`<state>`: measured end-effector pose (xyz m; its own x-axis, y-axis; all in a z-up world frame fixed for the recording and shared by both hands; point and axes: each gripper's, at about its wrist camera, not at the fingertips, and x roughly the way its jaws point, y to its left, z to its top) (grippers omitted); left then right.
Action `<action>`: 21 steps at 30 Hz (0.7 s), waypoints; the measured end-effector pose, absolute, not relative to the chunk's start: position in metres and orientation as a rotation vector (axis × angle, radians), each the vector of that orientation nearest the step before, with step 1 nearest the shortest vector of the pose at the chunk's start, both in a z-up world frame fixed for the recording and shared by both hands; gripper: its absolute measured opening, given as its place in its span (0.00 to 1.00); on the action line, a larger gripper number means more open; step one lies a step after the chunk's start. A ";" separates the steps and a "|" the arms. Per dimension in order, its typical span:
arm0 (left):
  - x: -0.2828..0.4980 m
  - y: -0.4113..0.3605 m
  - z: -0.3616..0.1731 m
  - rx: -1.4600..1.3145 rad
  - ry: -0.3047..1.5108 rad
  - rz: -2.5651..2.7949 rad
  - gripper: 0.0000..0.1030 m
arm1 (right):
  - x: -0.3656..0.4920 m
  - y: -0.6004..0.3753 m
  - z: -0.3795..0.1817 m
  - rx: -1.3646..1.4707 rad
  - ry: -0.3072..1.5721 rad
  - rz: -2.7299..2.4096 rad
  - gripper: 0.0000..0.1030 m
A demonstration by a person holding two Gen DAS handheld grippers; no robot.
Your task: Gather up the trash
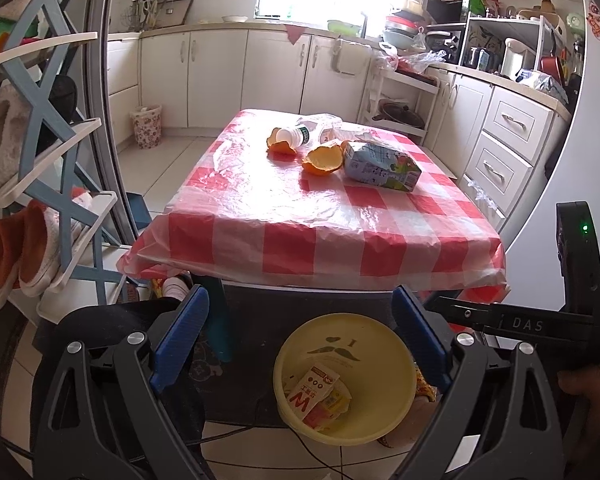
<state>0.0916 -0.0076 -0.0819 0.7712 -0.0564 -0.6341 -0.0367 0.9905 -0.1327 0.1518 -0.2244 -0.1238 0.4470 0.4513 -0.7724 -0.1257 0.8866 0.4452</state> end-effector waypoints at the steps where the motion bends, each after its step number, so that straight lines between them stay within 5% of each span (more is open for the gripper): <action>1: 0.092 -0.008 -0.082 -0.141 0.691 -0.011 0.86 | 0.152 -0.224 -0.124 0.346 1.051 0.366 0.71; 12: 0.106 -0.004 -0.089 -0.145 0.704 -0.013 0.86 | 0.163 -0.210 -0.109 0.231 0.989 0.368 0.72; 21: 0.134 0.007 -0.092 -0.127 0.737 -0.027 0.86 | 0.258 -0.182 -0.043 -0.182 0.707 0.413 0.82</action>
<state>0.1344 0.0066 -0.0924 0.7403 -0.0689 -0.6687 -0.0207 0.9919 -0.1252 0.2580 -0.1819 -0.0428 0.6839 0.3058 -0.6624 -0.4271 0.9039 -0.0237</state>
